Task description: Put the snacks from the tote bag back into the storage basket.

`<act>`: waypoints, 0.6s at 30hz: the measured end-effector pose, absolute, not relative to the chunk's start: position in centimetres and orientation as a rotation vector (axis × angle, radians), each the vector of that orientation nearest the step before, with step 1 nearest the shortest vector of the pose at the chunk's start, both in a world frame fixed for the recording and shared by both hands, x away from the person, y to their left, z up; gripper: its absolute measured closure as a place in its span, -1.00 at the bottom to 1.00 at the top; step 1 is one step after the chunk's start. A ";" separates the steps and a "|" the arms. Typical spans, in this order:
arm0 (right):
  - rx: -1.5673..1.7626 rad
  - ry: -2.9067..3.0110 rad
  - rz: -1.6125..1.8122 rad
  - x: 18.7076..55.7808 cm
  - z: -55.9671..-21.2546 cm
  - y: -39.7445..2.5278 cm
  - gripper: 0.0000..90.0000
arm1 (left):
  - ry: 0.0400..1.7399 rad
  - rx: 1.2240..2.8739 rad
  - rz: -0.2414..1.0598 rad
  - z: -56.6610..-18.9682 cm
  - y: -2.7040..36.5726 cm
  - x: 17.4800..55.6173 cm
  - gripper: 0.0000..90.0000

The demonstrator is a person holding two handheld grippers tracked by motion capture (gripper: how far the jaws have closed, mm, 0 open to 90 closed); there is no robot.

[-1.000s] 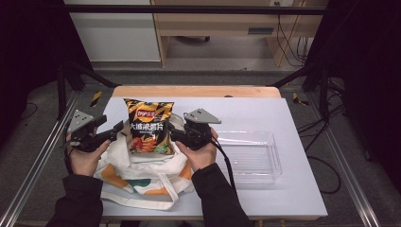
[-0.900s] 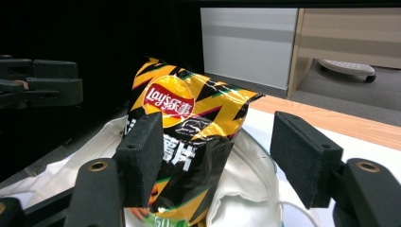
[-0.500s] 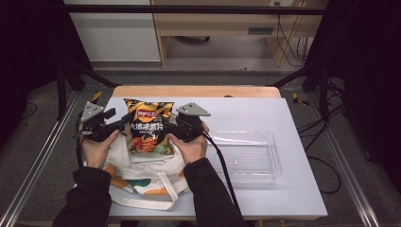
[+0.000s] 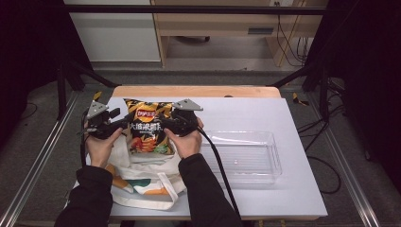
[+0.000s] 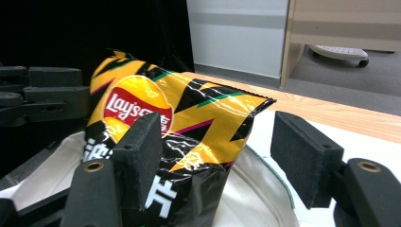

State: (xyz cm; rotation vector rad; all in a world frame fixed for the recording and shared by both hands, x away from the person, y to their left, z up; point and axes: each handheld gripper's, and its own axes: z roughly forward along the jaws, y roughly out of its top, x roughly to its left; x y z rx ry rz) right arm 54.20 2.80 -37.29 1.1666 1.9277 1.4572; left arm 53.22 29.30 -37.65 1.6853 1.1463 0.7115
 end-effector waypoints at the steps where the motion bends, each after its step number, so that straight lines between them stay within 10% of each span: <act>1: 1.176 1.930 1.451 54.6 -37.5 3.0 -0.24 | 1.145 1.690 0.705 -37.7 29.3 53.3 0.00; 18: 1.204 1.978 1.398 56.1 -39.0 4.1 -0.17 | 1.154 1.786 0.606 -38.8 28.4 53.8 0.87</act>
